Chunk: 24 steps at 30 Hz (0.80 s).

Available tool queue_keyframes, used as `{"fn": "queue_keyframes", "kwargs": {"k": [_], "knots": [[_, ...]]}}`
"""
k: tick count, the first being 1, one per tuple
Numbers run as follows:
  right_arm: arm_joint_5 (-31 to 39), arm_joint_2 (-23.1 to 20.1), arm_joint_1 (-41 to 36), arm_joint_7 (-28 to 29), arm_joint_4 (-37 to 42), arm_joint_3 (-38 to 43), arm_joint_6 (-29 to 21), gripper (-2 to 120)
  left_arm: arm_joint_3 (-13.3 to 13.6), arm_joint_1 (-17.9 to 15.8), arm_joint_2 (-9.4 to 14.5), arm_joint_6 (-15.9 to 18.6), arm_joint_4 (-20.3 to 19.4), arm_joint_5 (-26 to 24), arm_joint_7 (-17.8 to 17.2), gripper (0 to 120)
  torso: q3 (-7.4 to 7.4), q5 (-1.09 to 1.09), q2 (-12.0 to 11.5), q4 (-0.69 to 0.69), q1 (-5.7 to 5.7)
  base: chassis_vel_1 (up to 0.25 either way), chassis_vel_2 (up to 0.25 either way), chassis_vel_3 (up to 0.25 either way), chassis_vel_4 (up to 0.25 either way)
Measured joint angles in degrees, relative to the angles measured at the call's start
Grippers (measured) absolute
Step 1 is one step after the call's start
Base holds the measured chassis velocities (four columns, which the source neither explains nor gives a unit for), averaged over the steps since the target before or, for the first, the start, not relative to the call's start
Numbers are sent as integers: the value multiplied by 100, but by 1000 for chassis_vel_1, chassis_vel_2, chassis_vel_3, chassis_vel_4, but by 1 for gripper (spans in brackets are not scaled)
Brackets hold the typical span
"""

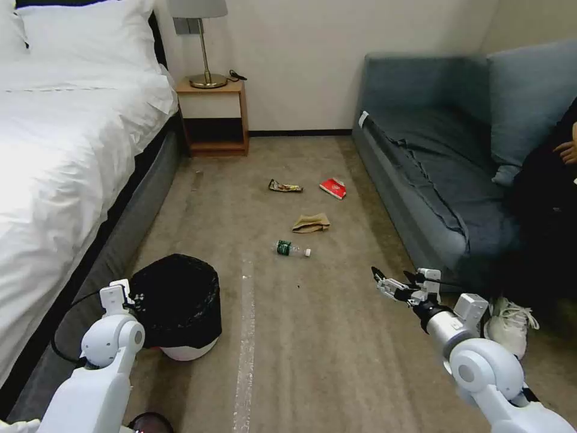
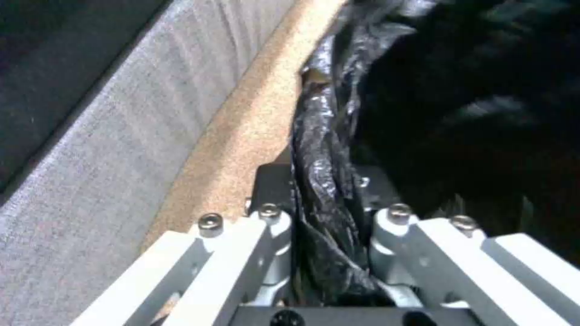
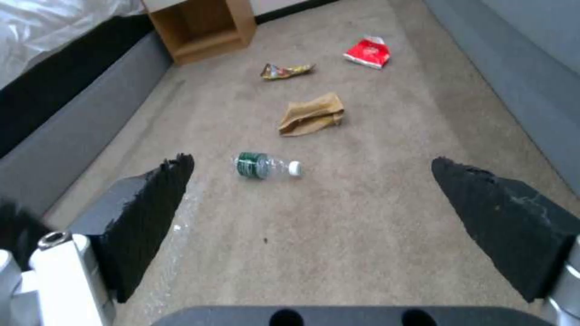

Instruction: Pick up the trash bin, then pick up the garbage on the floor and place it into the trash bin.

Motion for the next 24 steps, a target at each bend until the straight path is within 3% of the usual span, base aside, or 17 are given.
{"fn": "queue_keyframes", "kwargs": {"k": [18,23,24], "knots": [[-140,-33,-250,-122,154,118,57,100,-58,141,-108,-419,-102,242,153,9,0,-3,0,0,0,0,0,0,0],[-143,-73,-286,-237,202,144,121,100,-44,70,-125,-810,-259,214,150,5,0,2,0,1,0,0,0,0,0],[-122,-80,-303,-315,226,151,179,100,-26,46,-162,-1084,-283,207,139,5,0,1,0,1,0,0,0,0,0]]}}
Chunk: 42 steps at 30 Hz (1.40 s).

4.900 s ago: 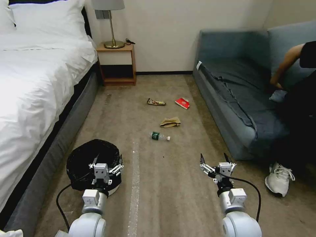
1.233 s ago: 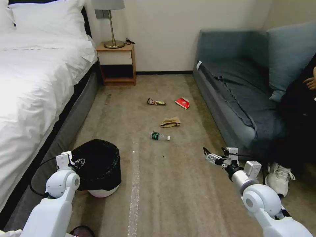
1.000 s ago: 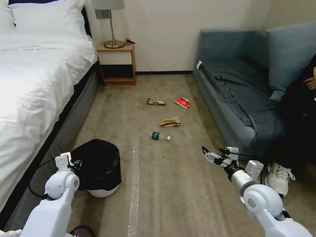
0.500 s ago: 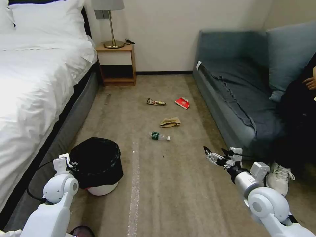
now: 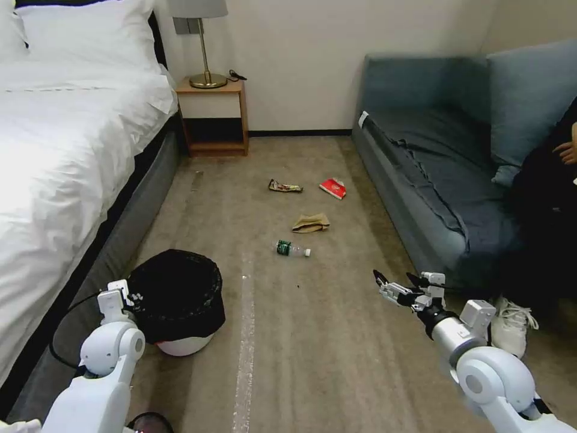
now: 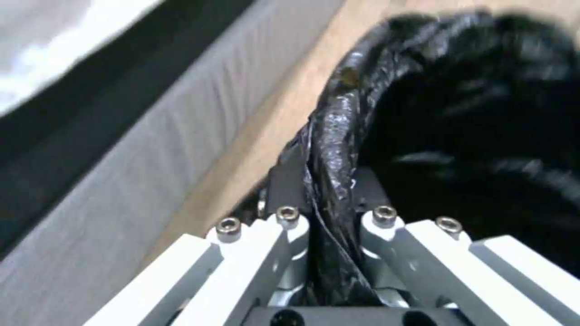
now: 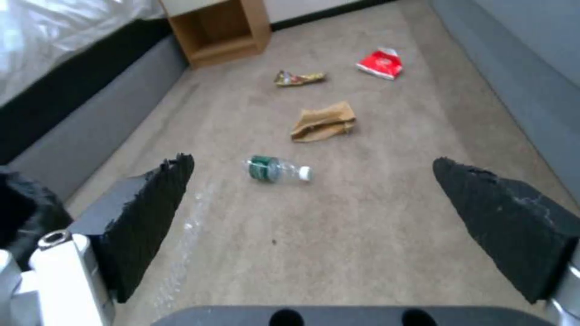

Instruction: Pick up the trash bin, then pick up the garbage on the floor and place it into the trash bin.

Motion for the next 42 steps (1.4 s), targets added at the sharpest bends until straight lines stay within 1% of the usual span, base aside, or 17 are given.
{"fn": "queue_keyframes", "kwargs": {"k": [2,6,8,9,14,15,16,17,18,19,20,21,24,28,29,31,42], "knots": [[20,-18,-36,-109,30,12,60,100,7,-3,-68,-292,-75,-4,-52,4,0,0,0,0,0,0,0,0,0],[22,-36,-48,-164,30,13,92,100,1,6,-123,-452,-171,3,-65,4,0,0,0,1,0,0,0,0,0],[22,-36,-48,-164,30,13,92,100,1,6,-123,-452,-171,3,-65,4,0,0,0,1,0,0,0,0,0],[24,-50,-48,-192,4,16,118,100,-2,13,-140,-519,-261,10,-60,4,0,-1,0,0,0,0,0,0,0],[48,-72,-28,-236,-102,17,150,100,-3,18,-122,-549,-418,8,-87,4,0,-2,0,1,0,0,0,0,0],[80,-91,-26,-319,-162,16,199,100,-29,20,-83,-553,-497,142,-99,4,0,1,0,0,0,0,0,0,0],[80,-91,-26,-319,-162,16,199,100,-29,20,-83,-553,-497,142,-99,4,0,1,0,0,0,0,0,0,0],[85,-99,-16,-369,-203,7,234,100,-57,23,-80,-634,-515,456,-64,4,0,0,0,0,0,0,0,0,0],[85,-99,-16,-369,-203,7,234,100,-57,23,-80,-634,-515,456,-64,4,0,0,0,0,0,0,0,0,0],[85,-102,9,-413,-267,-20,255,100,-108,32,-93,-774,-536,976,5,4,0,0,0,0,0,0,0,0,0],[82,-97,29,-425,-314,-39,260,100,-128,42,-109,-840,-572,1264,31,4,0,1,0,1,0,0,0,0,0],[82,-97,29,-425,-314,-39,260,100,-128,42,-109,-840,-572,1264,31,4,0,1,0,1,0,0,0,0,0],[64,-77,72,-446,-413,-61,274,100,-150,91,-98,-915,-687,1767,178,4,0,-1,0,1,0,0,0,0,0],[57,-77,89,-455,-466,-61,283,100,-175,91,-46,-937,-725,1857,227,4,0,0,0,0,0,0,0,0,0],[49,-70,107,-459,-513,-61,286,100,-194,87,11,-938,-743,1863,259,4,0,2,0,0,0,0,0,0,0],[26,-41,135,-463,-584,-63,294,100,-225,70,79,-935,-743,1817,277,4,0,-1,0,0,0,0,0,0,0],[-96,27,207,-552,-766,-104,376,100,-217,-2,124,-894,-672,1597,282,4,0,0,0,0,0,0,0,0,0]]}}
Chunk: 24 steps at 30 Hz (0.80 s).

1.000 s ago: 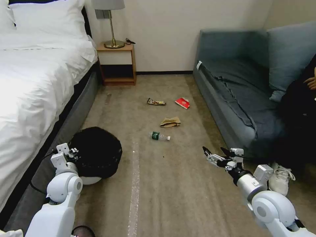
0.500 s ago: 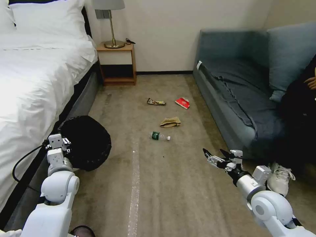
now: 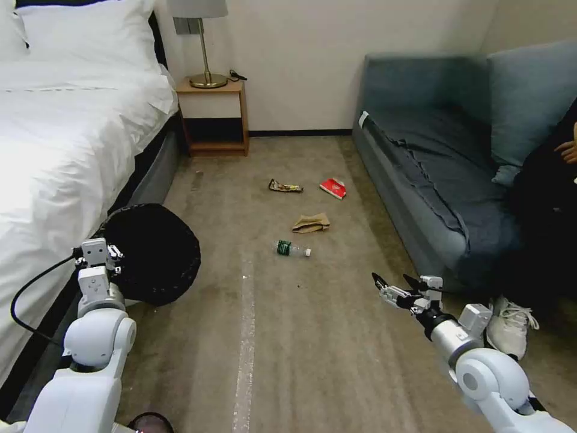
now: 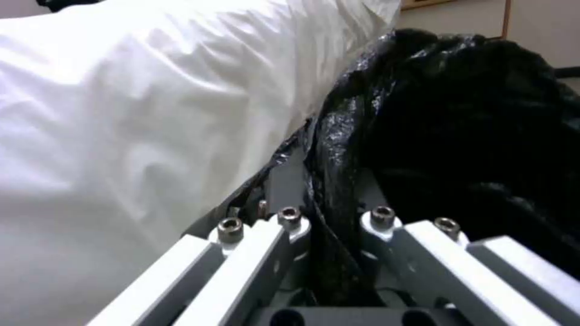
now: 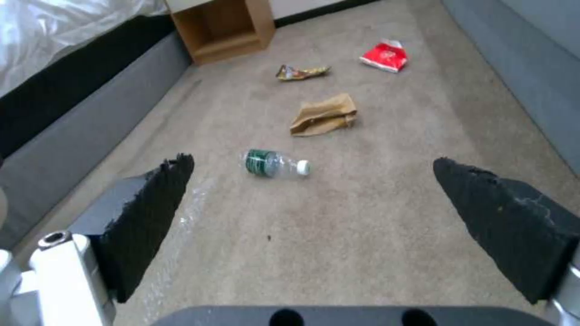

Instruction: Pick up the trash bin, then pick up the garbage on the floor and place it into the trash bin.

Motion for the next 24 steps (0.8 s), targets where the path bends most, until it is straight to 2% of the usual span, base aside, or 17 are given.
{"fn": "queue_keyframes", "kwargs": {"k": [24], "knots": [[-173,-12,234,-261,-361,-73,122,100,141,-258,-12,-34,335,-188,8,4,0,0,0,0,0,0,0,0,0]]}}
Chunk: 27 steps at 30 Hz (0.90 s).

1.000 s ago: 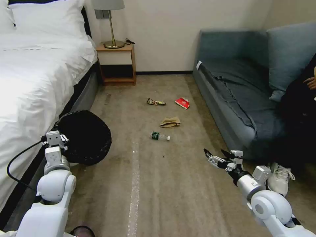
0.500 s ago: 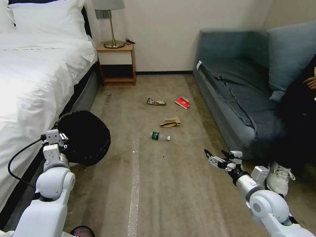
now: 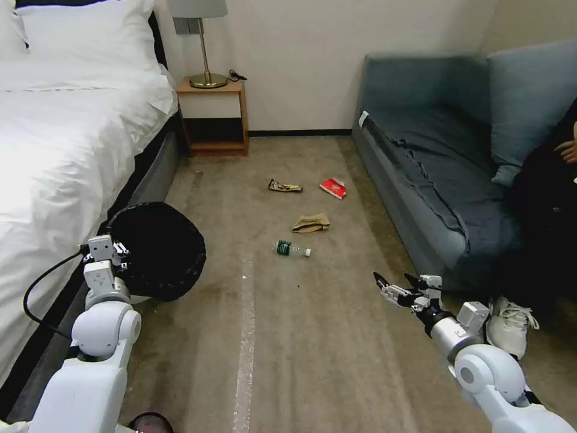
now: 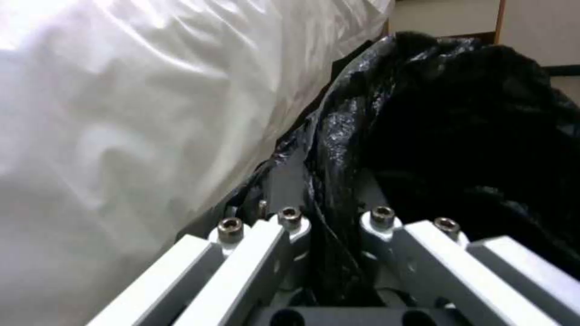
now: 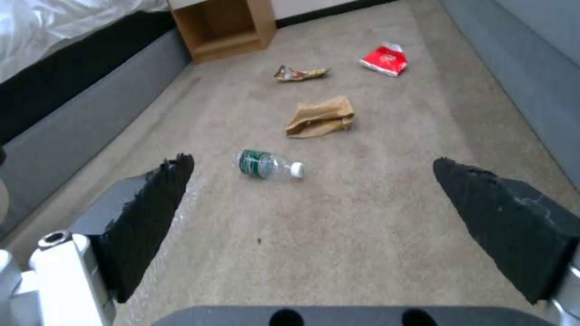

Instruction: Pick up the trash bin, then pick up the garbage on the floor and place it into the trash bin.

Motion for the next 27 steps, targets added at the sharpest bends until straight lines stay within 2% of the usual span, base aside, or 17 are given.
{"fn": "queue_keyframes", "kwargs": {"k": [12,27], "knots": [[-108,22,2,-56,-50,-34,44,100,40,22,-46,-63,95,29,57,4,0,0,0,0,0,-4,5,3,-4],[-161,52,70,-55,-88,-125,50,100,-21,-11,-8,-120,186,4,106,4,0,0,0,0,0,-65,67,70,-63]]}}
